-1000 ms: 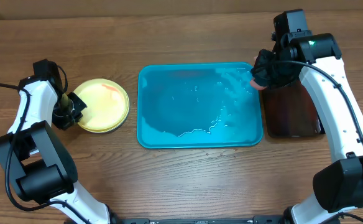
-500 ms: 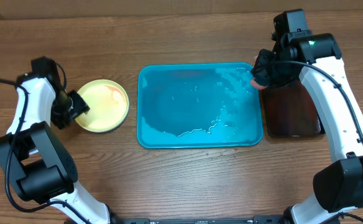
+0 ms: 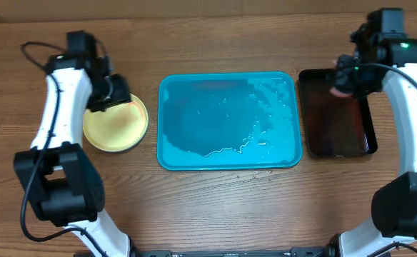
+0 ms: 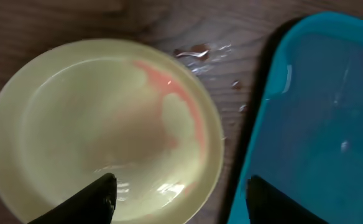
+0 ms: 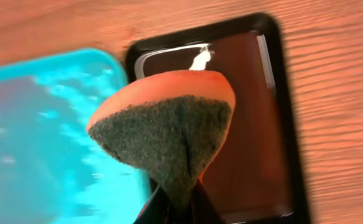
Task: Clean dirty plates on tray and stack at the side
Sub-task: 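Lower the sponge into the black tray and release it with the right gripper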
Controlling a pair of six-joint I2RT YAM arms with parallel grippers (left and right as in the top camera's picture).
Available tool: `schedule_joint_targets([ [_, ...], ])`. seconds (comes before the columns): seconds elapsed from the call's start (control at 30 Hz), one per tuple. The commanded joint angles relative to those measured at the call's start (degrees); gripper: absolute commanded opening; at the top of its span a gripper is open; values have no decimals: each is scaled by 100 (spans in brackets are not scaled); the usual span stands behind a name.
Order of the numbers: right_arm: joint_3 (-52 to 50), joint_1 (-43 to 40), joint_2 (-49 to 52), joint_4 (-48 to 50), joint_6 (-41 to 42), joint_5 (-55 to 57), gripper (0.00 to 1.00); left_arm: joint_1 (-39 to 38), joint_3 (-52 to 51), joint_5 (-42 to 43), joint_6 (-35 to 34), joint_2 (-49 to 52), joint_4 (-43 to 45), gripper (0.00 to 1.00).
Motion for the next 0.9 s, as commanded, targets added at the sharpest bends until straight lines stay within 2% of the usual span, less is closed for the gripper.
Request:
schedule_joint_targets([
  [0.0, -326, -234, 348, 22, -949, 105, 4, -262, 116, 120, 374, -87, 190, 70],
  [0.3, -1215, -452, 800, 769, -951, -127, 4, -586, 116, 127, 369, -87, 415, 79],
  [0.5, -1679, -452, 846, 1493, -1228, -151, 16, -590, 116, 146, 350, -87, 374, 84],
  [0.57, -1694, -452, 846, 1582, -1342, -151, 27, -592, 116, 149, 350, -87, 378, 85],
  [0.6, -1692, -452, 846, 1631, -1346, -149, 43, -597, 116, 149, 352, -87, 380, 85],
  [0.67, -1655, -452, 844, 1665, -1311, -236, 64, -595, 138, 146, 352, -90, 365, 86],
  [0.7, -1600, -452, 841, 1606, -1296, -286, 78, -595, 199, 146, 350, -90, 321, 87],
  [0.8, -1228, -448, 739, 1241, -977, -280, 90, -595, 581, 151, 350, -90, 74, 90],
  [0.87, -925, -448, 601, 1001, -870, -293, 93, -595, 946, 151, 350, -90, -151, 94],
])
